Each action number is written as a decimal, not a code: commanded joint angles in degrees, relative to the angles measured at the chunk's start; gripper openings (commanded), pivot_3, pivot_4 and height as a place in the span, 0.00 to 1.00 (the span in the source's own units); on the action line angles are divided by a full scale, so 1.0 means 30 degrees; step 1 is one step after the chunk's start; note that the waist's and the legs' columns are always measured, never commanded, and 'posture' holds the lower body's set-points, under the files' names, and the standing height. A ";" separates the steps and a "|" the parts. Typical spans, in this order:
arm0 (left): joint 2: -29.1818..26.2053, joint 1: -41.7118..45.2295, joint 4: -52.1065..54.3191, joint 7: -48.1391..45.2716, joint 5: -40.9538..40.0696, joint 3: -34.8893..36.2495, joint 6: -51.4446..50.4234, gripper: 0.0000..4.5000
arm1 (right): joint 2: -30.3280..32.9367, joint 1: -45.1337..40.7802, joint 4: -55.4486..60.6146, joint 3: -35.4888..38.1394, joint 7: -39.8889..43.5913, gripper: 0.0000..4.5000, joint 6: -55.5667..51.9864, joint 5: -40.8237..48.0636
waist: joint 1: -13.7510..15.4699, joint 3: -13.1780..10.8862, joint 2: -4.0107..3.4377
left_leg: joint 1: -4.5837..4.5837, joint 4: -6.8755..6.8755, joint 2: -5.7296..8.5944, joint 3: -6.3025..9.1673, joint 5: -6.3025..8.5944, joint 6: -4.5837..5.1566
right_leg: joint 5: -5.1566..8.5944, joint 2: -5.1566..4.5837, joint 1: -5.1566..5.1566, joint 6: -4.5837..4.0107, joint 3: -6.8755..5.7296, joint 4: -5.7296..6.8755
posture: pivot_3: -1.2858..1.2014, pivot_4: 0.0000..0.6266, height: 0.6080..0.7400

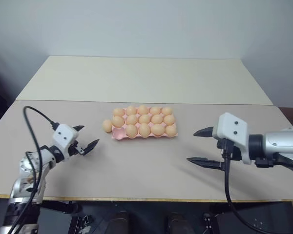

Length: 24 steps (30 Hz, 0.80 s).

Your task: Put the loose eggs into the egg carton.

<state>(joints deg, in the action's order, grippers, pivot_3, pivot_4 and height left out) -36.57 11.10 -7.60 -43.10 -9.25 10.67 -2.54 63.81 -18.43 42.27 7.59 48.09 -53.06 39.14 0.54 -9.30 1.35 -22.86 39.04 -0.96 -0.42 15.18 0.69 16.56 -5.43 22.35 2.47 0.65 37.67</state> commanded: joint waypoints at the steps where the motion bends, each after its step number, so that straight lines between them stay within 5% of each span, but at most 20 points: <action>1: 0.0582 0.1896 -0.2001 0.0945 0.0686 -0.0538 0.1609 0.97 | 0.0123 0.0313 0.0707 0.1113 -0.0566 1.00 -0.0421 0.0300 | 0.0022 0.0001 0.0001 | 0.0000 0.0005 -0.0001 0.0007 0.0000 0.0000 | 0.0000 0.0002 -0.0004 0.0001 -0.0009 0.0001 | 0.52 0.24 1.00; 24: 0.2944 0.6357 -1.0023 0.1045 0.1899 -0.2573 0.6628 0.97 | 0.0238 0.1219 0.1140 0.1899 -0.1715 1.00 -0.0587 -0.0020 | 0.0043 0.0003 0.0006 | -0.0015 0.0043 0.0015 0.0010 -0.0002 0.0003 | -0.0007 0.0001 -0.0008 0.0014 -0.0017 0.0016 | 0.52 0.24 1.00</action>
<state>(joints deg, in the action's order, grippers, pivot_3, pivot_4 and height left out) -27.62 29.16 -36.79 -40.02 -4.51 3.48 15.26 64.02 -14.52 44.45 11.85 43.43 -55.27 39.41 0.66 -9.29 1.37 -22.90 39.17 -0.92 -0.39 15.17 0.69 16.54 -5.42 22.33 2.51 0.60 37.72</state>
